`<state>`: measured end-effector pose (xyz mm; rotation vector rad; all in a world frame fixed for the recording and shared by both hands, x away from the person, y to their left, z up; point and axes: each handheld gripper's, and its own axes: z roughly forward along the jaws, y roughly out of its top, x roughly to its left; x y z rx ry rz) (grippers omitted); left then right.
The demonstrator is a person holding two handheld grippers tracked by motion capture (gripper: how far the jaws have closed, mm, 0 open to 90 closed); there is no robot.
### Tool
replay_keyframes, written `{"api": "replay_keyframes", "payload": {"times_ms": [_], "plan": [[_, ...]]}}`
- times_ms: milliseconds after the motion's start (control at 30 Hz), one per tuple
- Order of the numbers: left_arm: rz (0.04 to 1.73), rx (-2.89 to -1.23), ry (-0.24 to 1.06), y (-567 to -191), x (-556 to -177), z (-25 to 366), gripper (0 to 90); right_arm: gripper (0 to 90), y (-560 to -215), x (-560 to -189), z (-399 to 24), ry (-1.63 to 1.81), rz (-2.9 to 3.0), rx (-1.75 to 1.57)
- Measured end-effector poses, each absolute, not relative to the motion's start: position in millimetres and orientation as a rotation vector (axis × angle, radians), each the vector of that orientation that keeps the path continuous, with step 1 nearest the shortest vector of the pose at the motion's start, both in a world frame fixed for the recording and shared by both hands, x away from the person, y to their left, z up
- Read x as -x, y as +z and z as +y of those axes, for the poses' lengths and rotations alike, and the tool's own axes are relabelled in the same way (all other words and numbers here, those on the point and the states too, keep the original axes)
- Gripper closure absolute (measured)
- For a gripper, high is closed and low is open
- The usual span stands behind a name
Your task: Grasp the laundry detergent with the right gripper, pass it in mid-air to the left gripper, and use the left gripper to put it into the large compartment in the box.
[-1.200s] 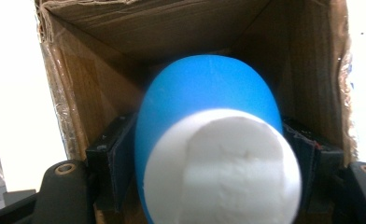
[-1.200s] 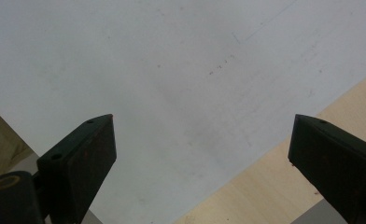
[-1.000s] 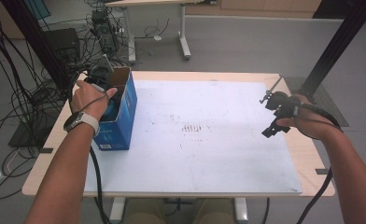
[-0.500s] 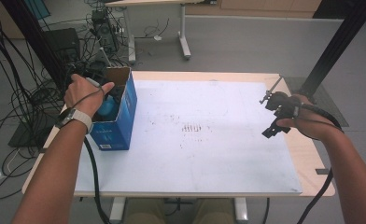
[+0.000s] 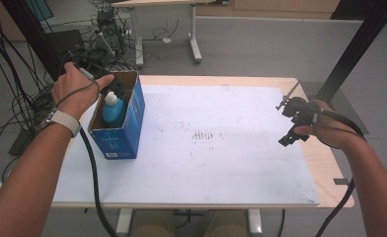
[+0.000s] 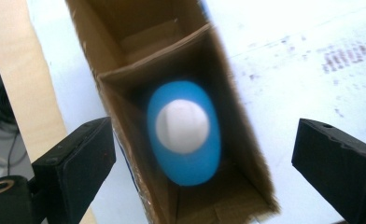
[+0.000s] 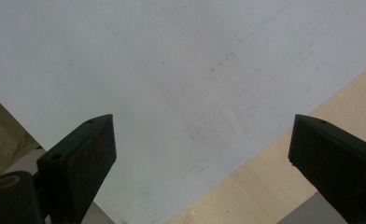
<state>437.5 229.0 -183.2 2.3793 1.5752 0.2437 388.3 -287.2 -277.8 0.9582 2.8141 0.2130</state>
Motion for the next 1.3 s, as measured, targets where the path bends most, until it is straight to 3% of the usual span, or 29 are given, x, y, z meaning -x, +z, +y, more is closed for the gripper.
{"api": "replay_keyframes", "payload": {"times_ms": [600, 1300], "plan": [[1.178, -2.5, 0.195, -143, -407, 188, 5.6, 7.3, -273, -382, -281, 0.236, 2.807, -0.952], [0.678, -2.715, 0.061, -184, -394, 108, 6.7, 7.1, -278, -381, -270, 0.286, 2.817, -0.947]]}}
